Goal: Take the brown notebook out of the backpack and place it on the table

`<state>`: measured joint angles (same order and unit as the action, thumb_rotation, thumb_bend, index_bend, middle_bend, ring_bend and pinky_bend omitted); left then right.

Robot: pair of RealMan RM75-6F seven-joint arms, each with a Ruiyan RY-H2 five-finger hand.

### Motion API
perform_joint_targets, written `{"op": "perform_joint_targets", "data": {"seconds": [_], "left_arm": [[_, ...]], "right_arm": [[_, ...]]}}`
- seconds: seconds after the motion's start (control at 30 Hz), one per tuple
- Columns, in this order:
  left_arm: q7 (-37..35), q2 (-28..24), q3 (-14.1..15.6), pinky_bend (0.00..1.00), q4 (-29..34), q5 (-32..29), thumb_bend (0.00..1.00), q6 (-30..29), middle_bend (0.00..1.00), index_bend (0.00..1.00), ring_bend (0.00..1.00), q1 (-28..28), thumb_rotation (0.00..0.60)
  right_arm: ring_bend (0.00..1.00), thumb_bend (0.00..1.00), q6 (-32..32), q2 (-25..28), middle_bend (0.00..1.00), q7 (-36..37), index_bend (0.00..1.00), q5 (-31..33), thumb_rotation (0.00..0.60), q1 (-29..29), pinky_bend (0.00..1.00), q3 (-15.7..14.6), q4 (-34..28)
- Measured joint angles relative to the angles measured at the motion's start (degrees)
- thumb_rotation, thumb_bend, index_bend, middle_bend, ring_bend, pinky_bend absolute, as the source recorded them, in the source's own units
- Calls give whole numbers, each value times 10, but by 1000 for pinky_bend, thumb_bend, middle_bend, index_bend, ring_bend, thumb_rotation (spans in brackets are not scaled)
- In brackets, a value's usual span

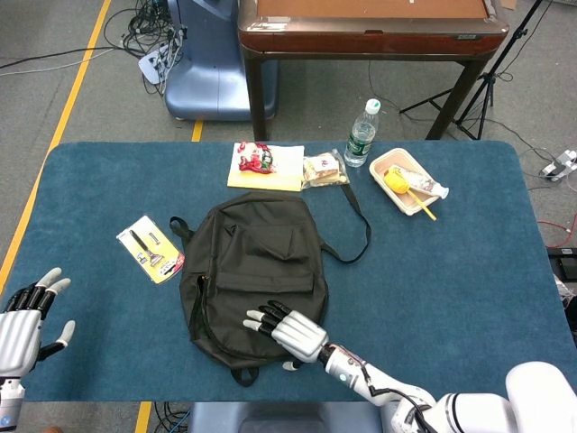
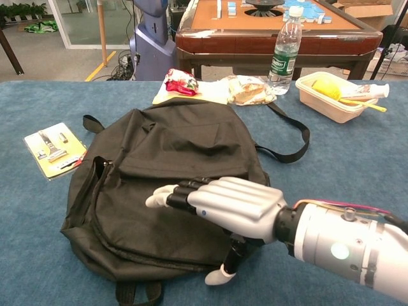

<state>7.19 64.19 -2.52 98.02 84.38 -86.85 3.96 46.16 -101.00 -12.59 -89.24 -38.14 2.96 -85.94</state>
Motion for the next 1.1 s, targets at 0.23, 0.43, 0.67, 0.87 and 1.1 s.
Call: {"op": "perform_joint_targets", "data": {"seconds": [0.23, 0.43, 0.67, 0.87, 1.1], "left_arm": [[-8, -2, 1, 142, -1, 3, 313, -4, 125, 194, 149, -3, 600], [-10, -6, 2, 142, 0, 5, 314, -5, 125, 194, 149, -5, 600], [-8, -7, 3, 142, 3, 7, 313, -1, 125, 194, 149, -4, 600], [-6, -9, 3, 142, 7, 7, 313, 1, 125, 194, 149, -3, 600], [-5, -10, 3, 142, 9, 6, 314, 3, 125, 194, 149, -2, 600]], "right_arm": [[0, 131, 7, -22, 18, -10, 0, 17, 600, -9, 45, 5, 25], [0, 250, 15, -14, 27, -9, 0, 29, 600, -14, 45, 13, 18], [0, 280, 17, 4, 43, -11, 0, 50, 600, -20, 45, 21, -1], [0, 312, 6, 24, 80, -18, 88, 70, 600, -27, 45, 20, -21], [0, 314, -11, 58, 94, -24, 101, 94, 600, -32, 45, 13, -58]]}}
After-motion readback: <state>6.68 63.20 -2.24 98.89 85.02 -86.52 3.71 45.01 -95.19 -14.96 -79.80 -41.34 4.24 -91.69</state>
